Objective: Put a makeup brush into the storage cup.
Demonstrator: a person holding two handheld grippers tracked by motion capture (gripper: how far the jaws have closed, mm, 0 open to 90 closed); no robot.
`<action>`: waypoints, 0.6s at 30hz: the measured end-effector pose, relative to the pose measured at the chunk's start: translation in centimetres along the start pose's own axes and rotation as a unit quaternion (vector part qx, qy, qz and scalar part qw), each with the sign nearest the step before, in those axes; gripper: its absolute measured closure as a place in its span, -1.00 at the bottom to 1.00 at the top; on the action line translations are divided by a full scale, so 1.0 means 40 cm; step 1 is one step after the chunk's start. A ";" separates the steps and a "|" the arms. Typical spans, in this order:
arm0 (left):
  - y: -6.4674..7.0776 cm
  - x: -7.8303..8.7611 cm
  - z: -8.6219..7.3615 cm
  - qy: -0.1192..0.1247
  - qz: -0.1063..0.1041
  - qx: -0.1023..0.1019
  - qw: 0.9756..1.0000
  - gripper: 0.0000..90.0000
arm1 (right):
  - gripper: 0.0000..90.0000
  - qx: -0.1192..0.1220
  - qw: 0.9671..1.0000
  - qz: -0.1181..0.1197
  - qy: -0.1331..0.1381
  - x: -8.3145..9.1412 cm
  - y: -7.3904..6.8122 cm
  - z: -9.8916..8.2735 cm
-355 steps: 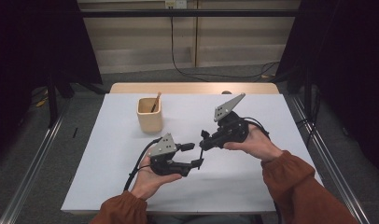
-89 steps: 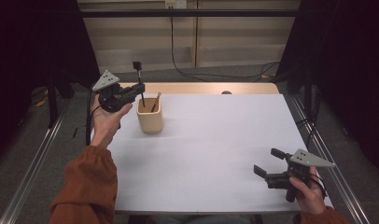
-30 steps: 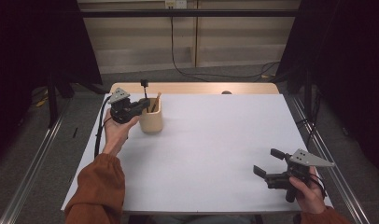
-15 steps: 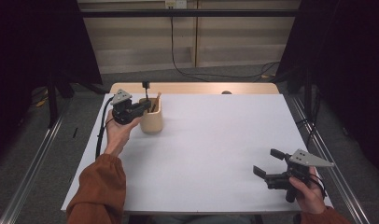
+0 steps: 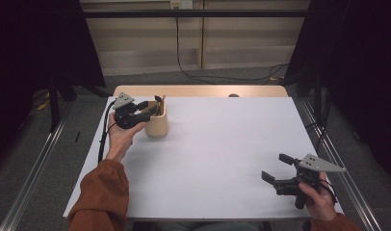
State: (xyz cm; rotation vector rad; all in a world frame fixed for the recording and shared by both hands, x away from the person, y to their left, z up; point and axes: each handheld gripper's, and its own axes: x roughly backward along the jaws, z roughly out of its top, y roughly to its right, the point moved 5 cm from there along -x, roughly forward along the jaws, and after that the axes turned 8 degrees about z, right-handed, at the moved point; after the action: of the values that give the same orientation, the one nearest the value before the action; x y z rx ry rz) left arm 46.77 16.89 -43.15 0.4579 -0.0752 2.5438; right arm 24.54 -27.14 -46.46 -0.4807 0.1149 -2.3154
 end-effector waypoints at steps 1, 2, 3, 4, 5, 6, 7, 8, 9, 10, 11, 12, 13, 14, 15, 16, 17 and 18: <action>0.001 -0.001 0.002 0.004 -0.004 0.009 1.000 0.03 | -1.00 0.000 1.000 0.000 -0.001 0.000 0.000 0.000; -0.001 -0.001 0.002 0.005 -0.003 0.011 1.000 -0.05 | -1.00 0.000 1.000 0.000 -0.001 -0.001 0.001 -0.001; -0.002 -0.001 0.002 0.005 -0.004 0.013 1.000 -0.15 | -1.00 0.000 1.000 0.000 0.000 0.000 0.001 -0.002; -0.002 -0.002 0.002 0.004 -0.004 0.014 1.000 -0.19 | -1.00 -0.002 1.000 0.000 0.001 0.000 0.001 -0.002; -0.002 -0.003 0.001 0.004 -0.004 0.016 1.000 -0.27 | -1.00 -0.003 1.000 -0.001 0.001 0.001 0.003 -0.002; -0.003 -0.003 0.001 0.005 -0.006 0.016 1.000 -0.33 | -1.00 -0.003 1.000 -0.002 0.000 0.002 0.005 -0.003; -0.005 -0.003 0.002 0.006 -0.004 0.019 1.000 -0.40 | -1.00 -0.005 1.000 -0.002 0.001 0.002 0.006 -0.004; -0.006 -0.002 0.002 0.006 -0.004 0.027 1.000 -0.47 | -1.00 -0.007 1.000 -0.004 0.001 0.002 0.007 -0.005; -0.005 -0.002 0.002 0.005 -0.005 0.026 1.000 -0.52 | -1.00 -0.008 1.000 -0.004 0.001 0.003 0.009 -0.005; -0.005 -0.002 0.002 0.004 -0.001 0.026 1.000 -0.56 | -1.00 -0.009 1.000 -0.004 0.001 0.003 0.009 -0.005; -0.004 -0.001 0.002 0.001 -0.002 0.029 1.000 -0.63 | -1.00 -0.009 1.000 -0.004 0.001 0.003 0.008 -0.005; -0.003 0.002 0.004 0.003 -0.006 0.029 1.000 -0.71 | -1.00 -0.007 1.000 -0.003 0.001 0.003 0.007 -0.005; -0.001 0.003 0.005 0.004 -0.006 0.031 0.999 -0.75 | -1.00 -0.007 1.000 -0.003 0.001 0.003 0.007 -0.005; 0.002 0.007 0.008 0.009 -0.012 0.037 0.999 -0.79 | -1.00 -0.008 1.000 -0.002 0.002 0.003 0.006 -0.005; 0.004 0.009 0.010 0.010 -0.015 0.040 0.999 -0.83 | -1.00 -0.007 1.000 -0.003 0.002 0.003 0.006 -0.004; 0.007 0.011 0.012 0.010 -0.012 0.036 0.999 -0.85 | -1.00 -0.007 1.000 -0.003 0.003 0.004 0.006 -0.004; 0.009 0.014 0.014 0.012 -0.014 0.031 0.999 -0.87 | -1.00 -0.007 1.000 -0.003 0.004 0.003 0.006 -0.004; 0.009 0.016 0.014 0.012 -0.015 0.030 0.999 -0.90 | -1.00 -0.008 1.000 -0.004 0.003 0.003 0.007 -0.004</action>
State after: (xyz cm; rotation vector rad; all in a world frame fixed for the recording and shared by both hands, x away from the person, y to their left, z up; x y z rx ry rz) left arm 46.25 16.82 -42.41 0.4472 0.0167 2.5264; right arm 24.59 -27.42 -46.62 -0.4832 0.1349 -2.3246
